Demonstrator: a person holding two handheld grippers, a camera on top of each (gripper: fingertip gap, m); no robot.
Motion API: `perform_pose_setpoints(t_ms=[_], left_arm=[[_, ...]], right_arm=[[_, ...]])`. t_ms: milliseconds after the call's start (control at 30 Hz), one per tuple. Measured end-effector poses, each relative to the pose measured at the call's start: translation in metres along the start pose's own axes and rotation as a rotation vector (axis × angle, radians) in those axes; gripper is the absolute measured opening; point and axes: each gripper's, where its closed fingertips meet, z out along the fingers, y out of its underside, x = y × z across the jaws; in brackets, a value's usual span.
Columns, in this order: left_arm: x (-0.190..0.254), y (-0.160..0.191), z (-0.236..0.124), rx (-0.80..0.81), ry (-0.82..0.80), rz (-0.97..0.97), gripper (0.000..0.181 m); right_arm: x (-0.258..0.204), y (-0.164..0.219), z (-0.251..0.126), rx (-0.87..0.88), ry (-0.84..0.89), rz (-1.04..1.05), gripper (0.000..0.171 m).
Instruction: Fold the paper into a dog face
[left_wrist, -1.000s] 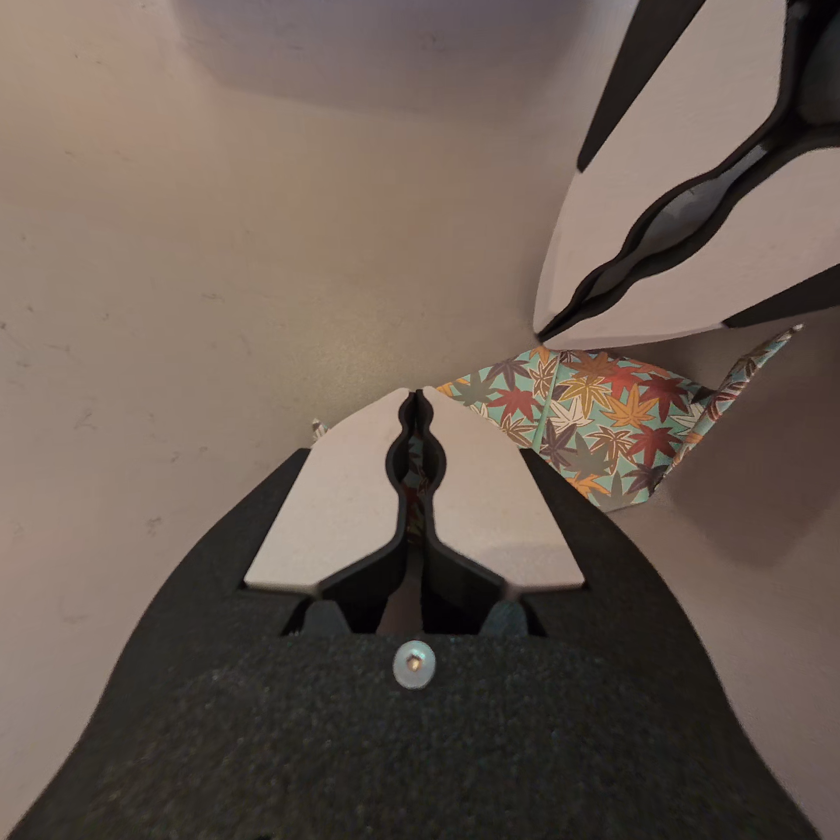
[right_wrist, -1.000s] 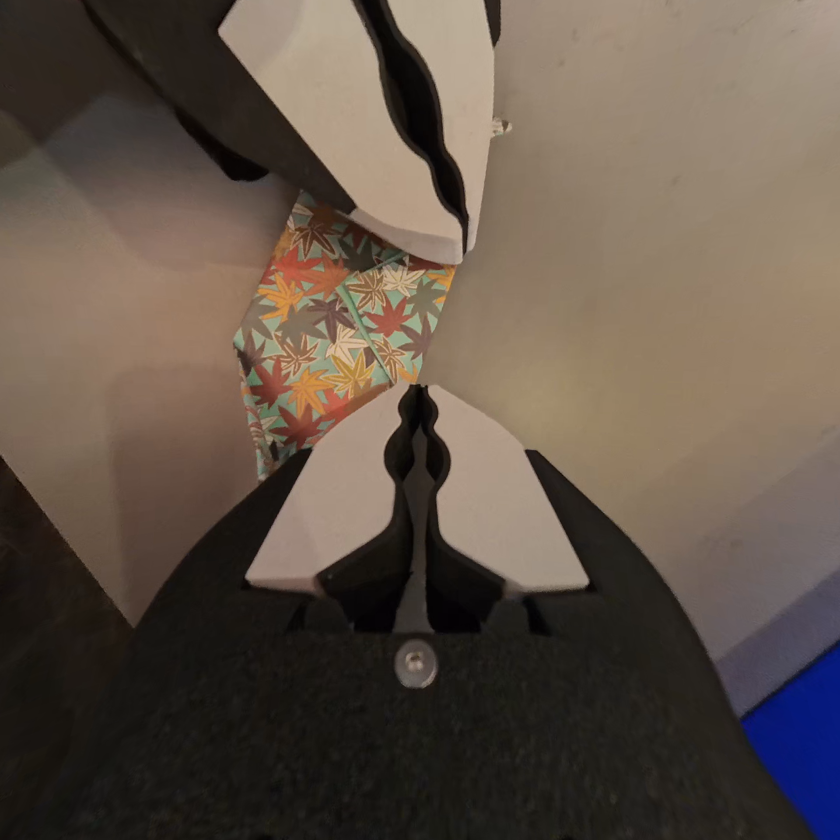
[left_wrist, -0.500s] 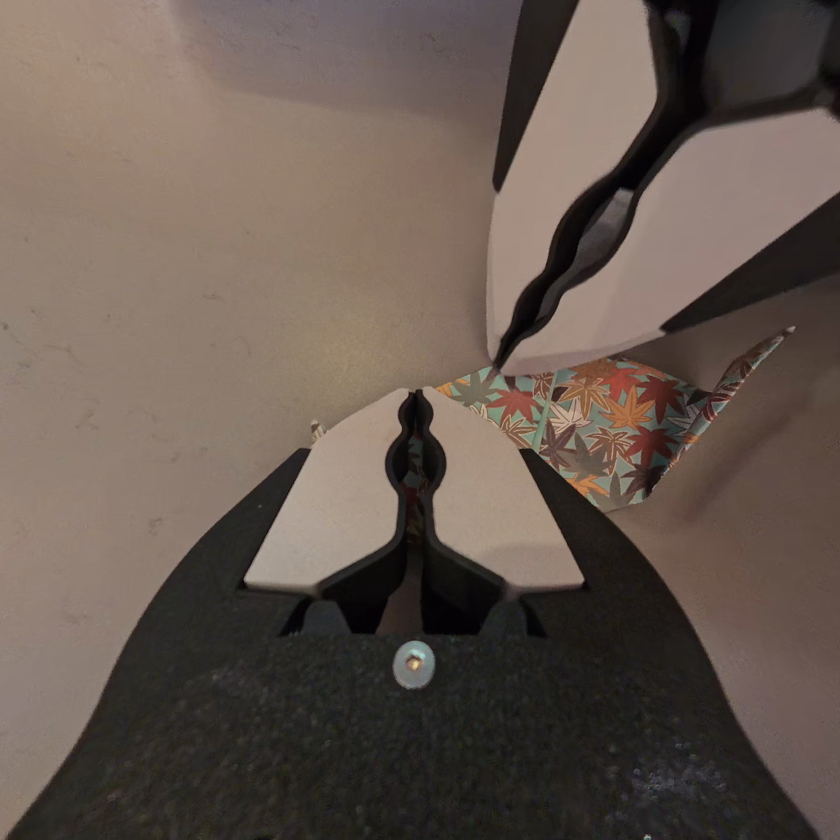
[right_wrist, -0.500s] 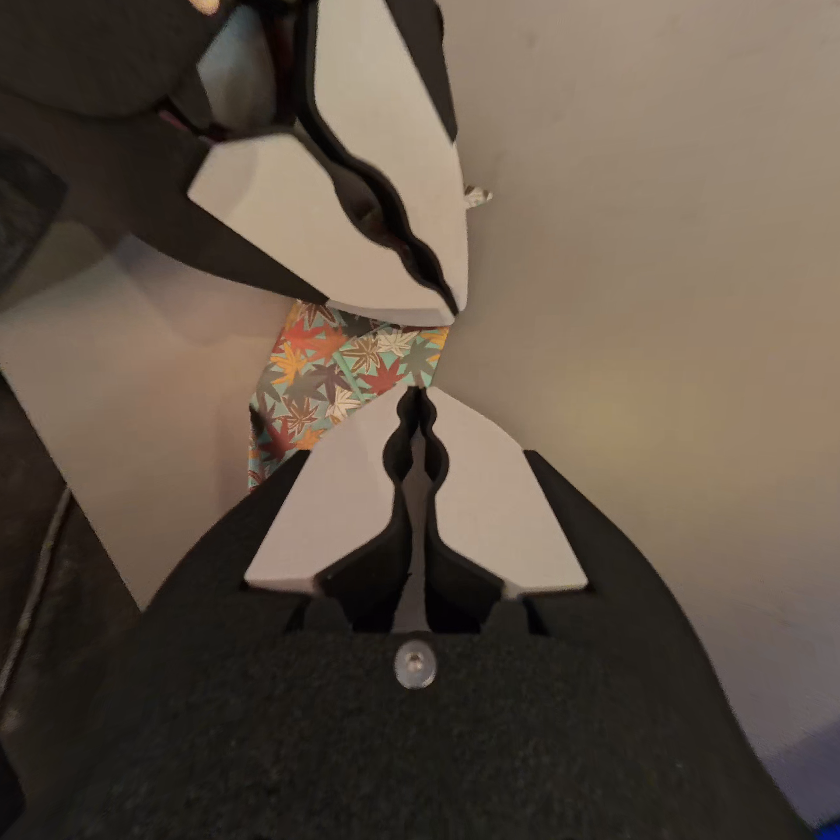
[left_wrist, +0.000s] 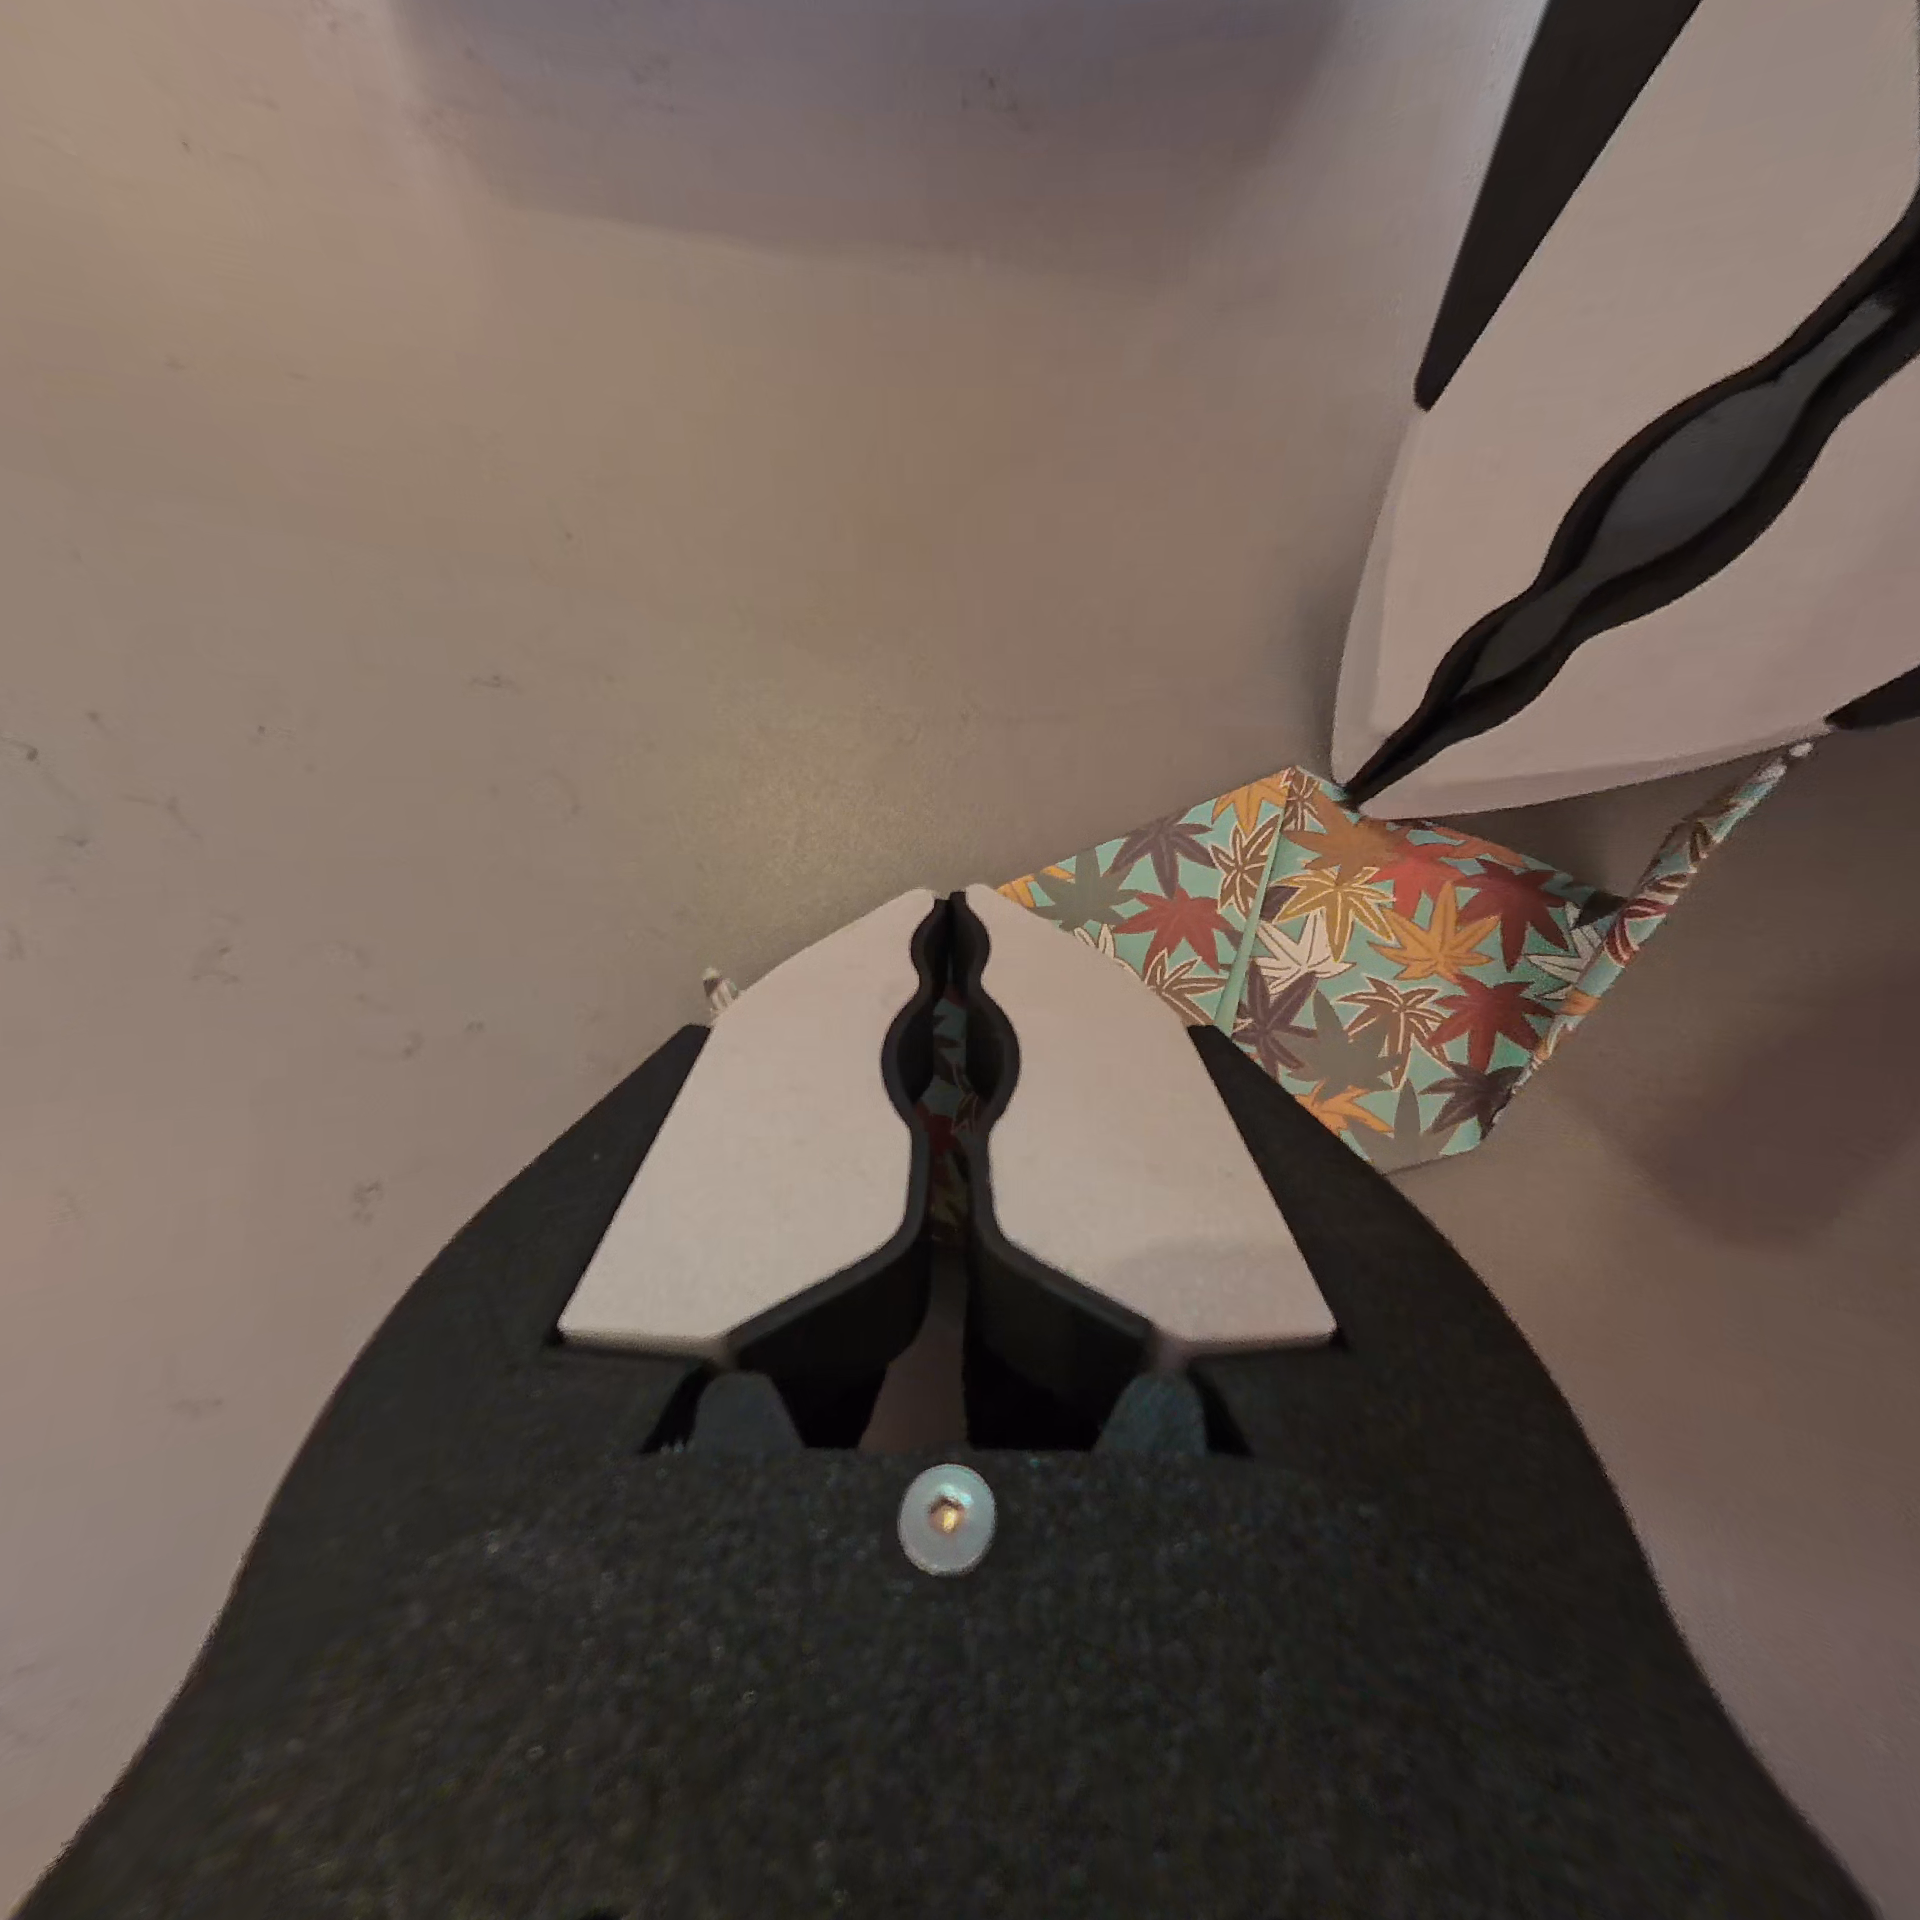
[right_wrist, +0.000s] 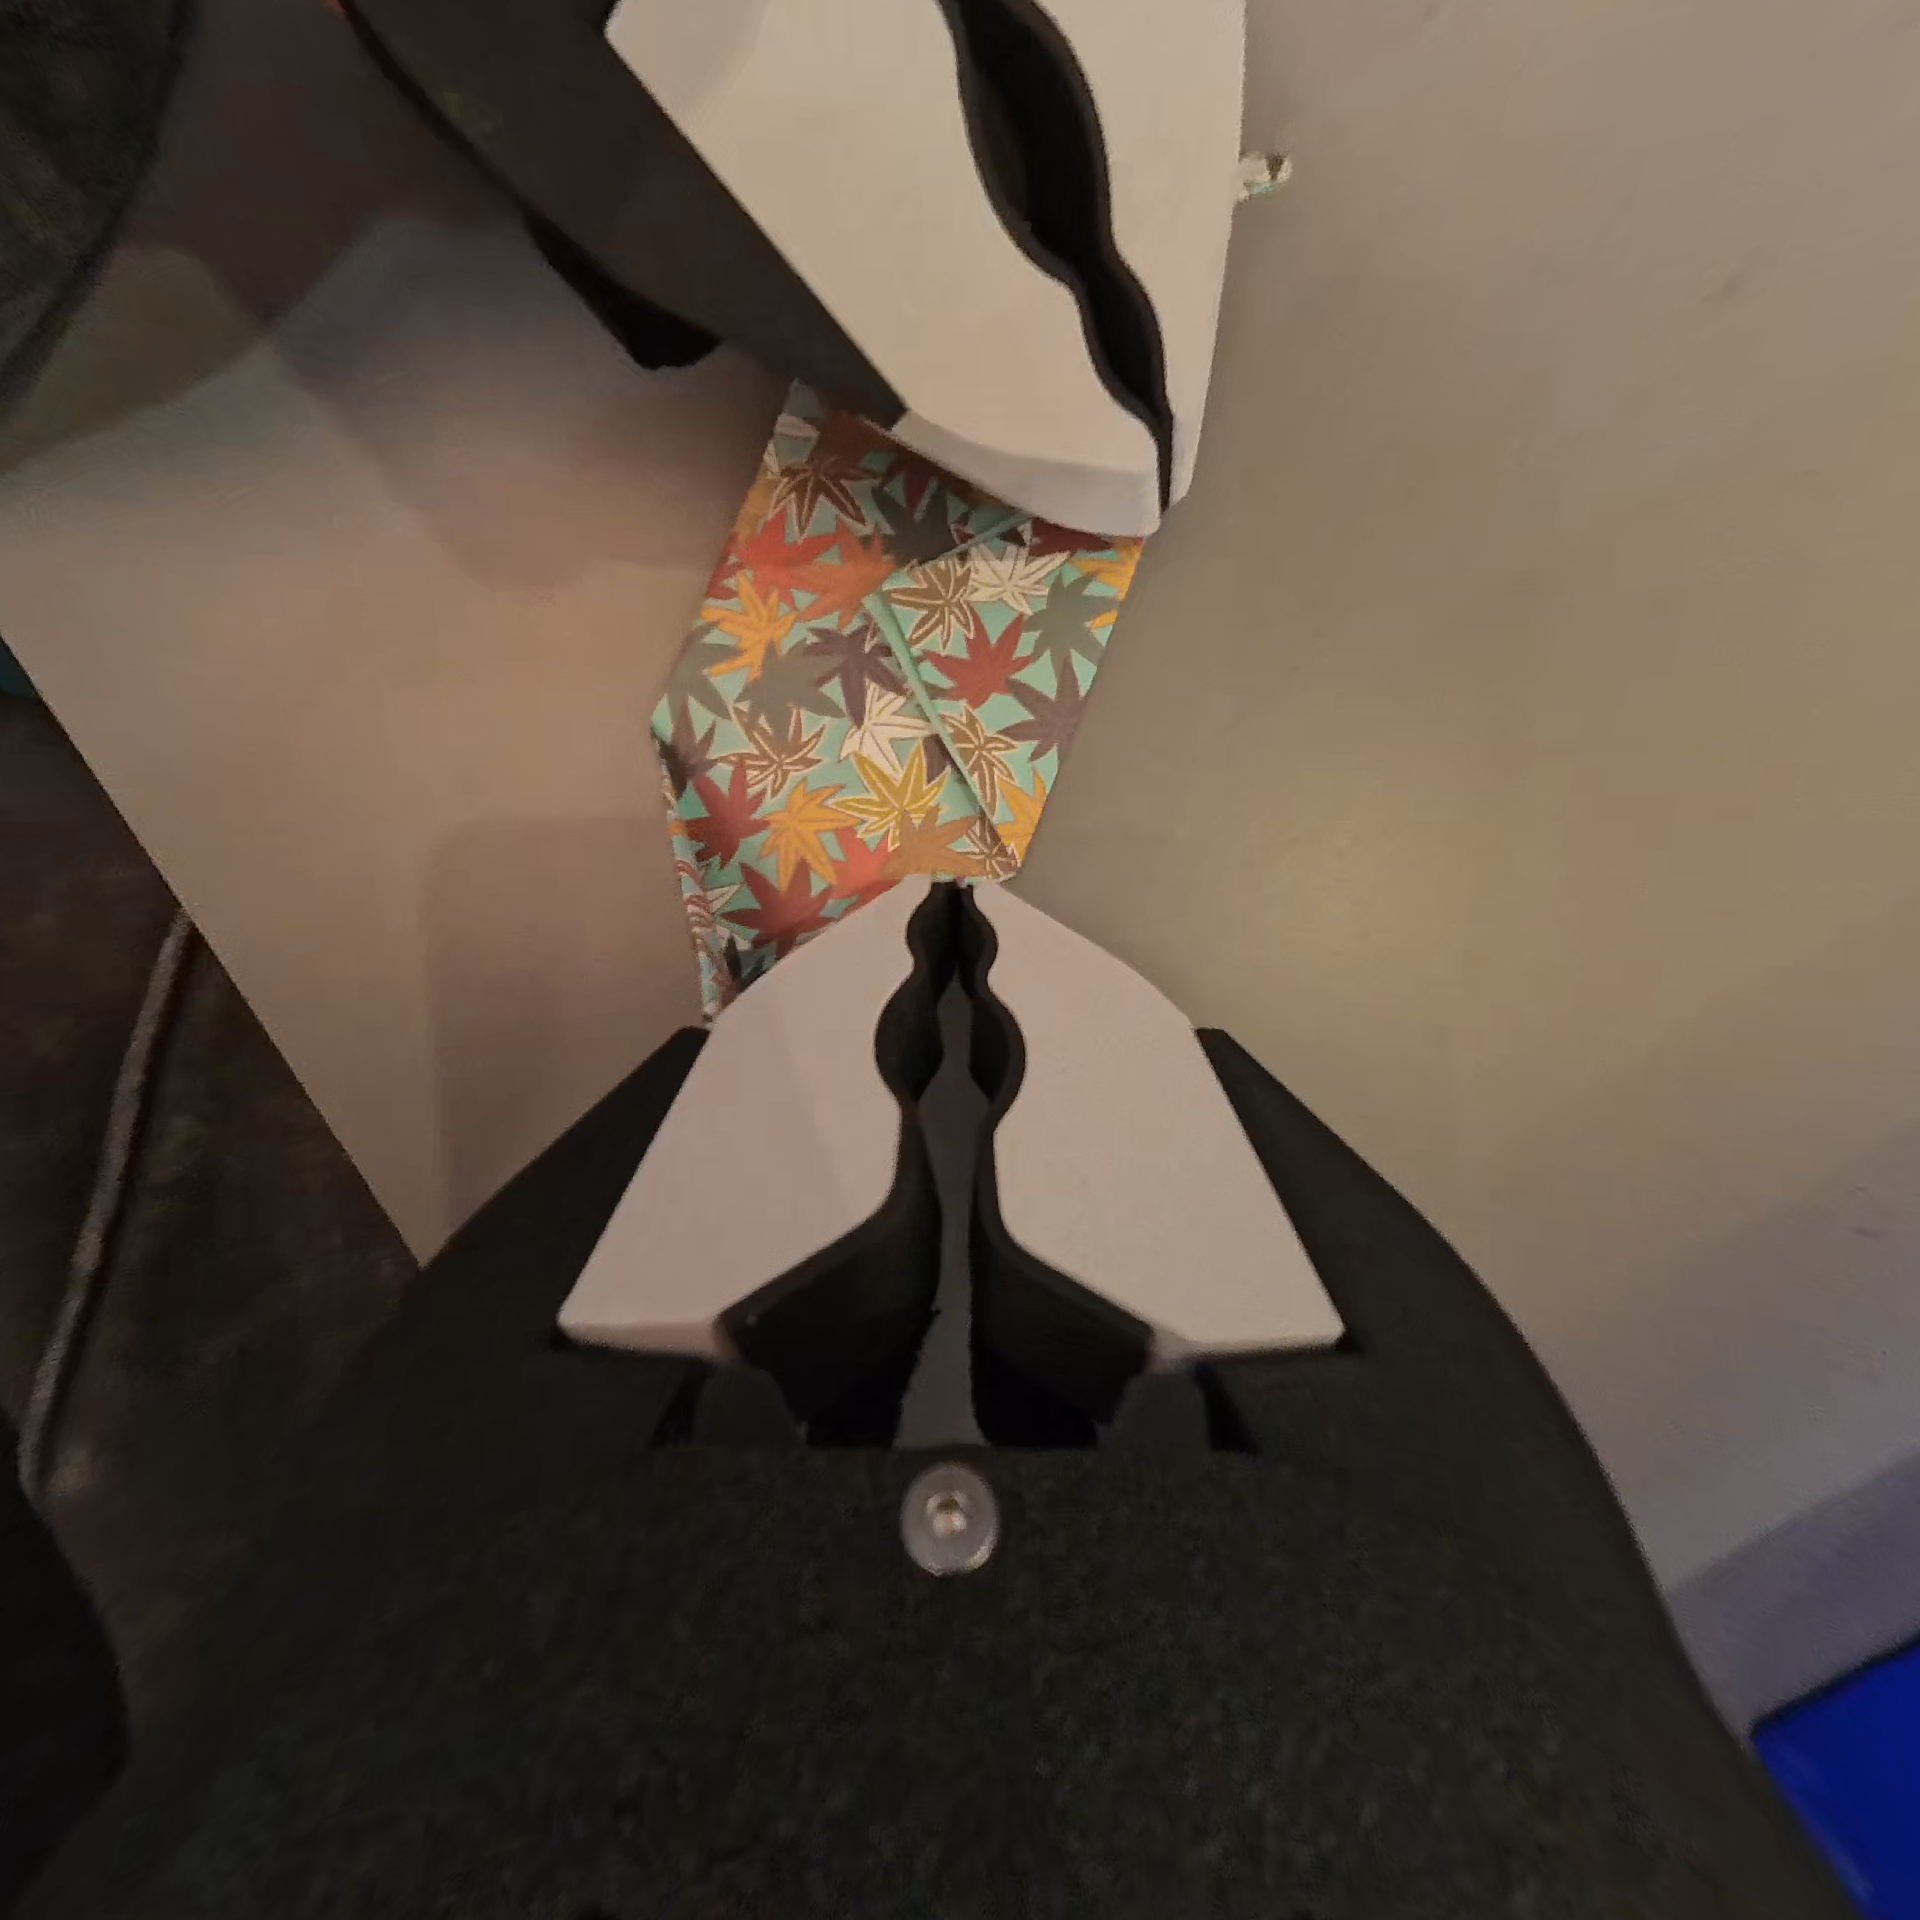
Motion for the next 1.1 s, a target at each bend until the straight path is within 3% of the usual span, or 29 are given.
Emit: perform_pose_setpoints(t_ms=[167,233,333,467,533,600,700,833,933,1100], left_arm=[[-0.005,-0.016,-0.025,0.086,-0.049,-0.028,0.000],[0.003,-0.029,-0.053,0.186,-0.009,-0.106,0.003],[0.027,-0.027,-0.076,0.201,0.027,-0.188,0.000],[0.084,-0.023,-0.061,0.151,0.074,-0.212,0.000],[0.102,-0.022,-0.046,0.105,0.079,-0.228,0.000],[0.112,-0.022,-0.032,0.079,0.070,-0.252,0.000],[0.115,-0.024,-0.022,0.073,0.057,-0.331,0.000],[0.106,-0.026,-0.022,0.092,0.019,-0.394,0.000],[0.103,-0.030,-0.015,0.108,0.026,-0.414,0.000],[0.099,-0.043,-0.006,0.150,-0.031,-0.419,0.014]], right_arm=[[0.000,-0.040,-0.024,0.231,-0.139,-0.068,0.000],[0.014,-0.045,-0.020,0.247,-0.114,-0.134,0.000],[0.018,-0.052,-0.007,0.222,-0.183,-0.232,0.000],[0.002,-0.059,0.017,0.128,-0.325,-0.327,0.000],[0.004,-0.051,0.030,0.032,-0.307,-0.371,0.000],[0.008,-0.054,0.032,0.045,-0.273,-0.381,0.000],[0.020,-0.052,0.029,0.076,-0.203,-0.297,0.000],[0.050,-0.037,0.019,0.107,0.020,-0.038,0.000],[0.054,-0.026,0.012,0.187,0.068,0.216,0.000],[0.057,-0.019,0.006,0.249,0.124,0.339,0.000]])
